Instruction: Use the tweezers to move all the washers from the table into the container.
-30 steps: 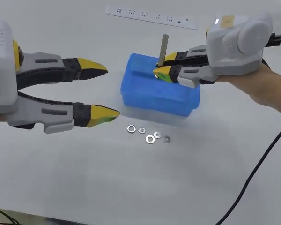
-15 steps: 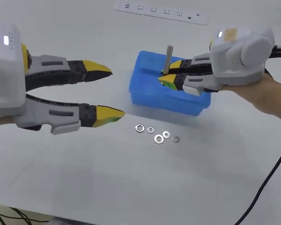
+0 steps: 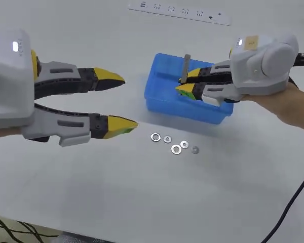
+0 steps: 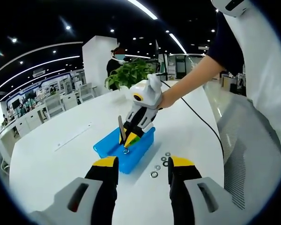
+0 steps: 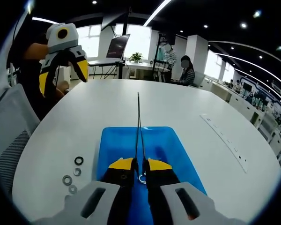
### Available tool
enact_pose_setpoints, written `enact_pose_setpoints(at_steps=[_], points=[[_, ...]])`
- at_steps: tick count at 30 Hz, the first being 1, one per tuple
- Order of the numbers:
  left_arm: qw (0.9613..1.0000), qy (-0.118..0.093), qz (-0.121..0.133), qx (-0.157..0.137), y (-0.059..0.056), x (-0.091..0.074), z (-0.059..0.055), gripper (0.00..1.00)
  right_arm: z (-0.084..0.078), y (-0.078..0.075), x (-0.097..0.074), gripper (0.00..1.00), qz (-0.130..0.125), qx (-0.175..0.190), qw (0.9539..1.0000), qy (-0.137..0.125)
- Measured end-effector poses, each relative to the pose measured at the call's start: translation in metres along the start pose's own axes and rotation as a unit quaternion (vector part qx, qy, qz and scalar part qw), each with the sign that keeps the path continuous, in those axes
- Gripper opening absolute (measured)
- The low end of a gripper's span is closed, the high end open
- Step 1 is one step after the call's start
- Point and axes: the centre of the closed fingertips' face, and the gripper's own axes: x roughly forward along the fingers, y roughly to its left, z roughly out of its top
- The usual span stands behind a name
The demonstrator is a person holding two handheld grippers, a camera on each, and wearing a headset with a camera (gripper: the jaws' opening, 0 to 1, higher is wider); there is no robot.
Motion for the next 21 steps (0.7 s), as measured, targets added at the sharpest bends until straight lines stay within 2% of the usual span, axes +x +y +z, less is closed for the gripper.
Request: enact_pose_setpoints(at_steps=[13,16,21], points=[[1.0,0.001,0.002,0.003,-0.001,0.003,0.001,0.45,0.007,-0.001,-0.007,0.1,-0.008,-0.002,1.0,-0.005],[0.9998,-0.015,0.013,-0.003,0.01,0.012,0.009,0.44,0.008,-0.001,-0.009,0.1,-0.008,-0.002,0.9999,-0.007],[0.9995,-0.03,0.013,0.004,0.025,0.03,0.023,0.43,0.008,-0.002,-0.013,0.1,-0.009,-0.004,1.0,-0.003]])
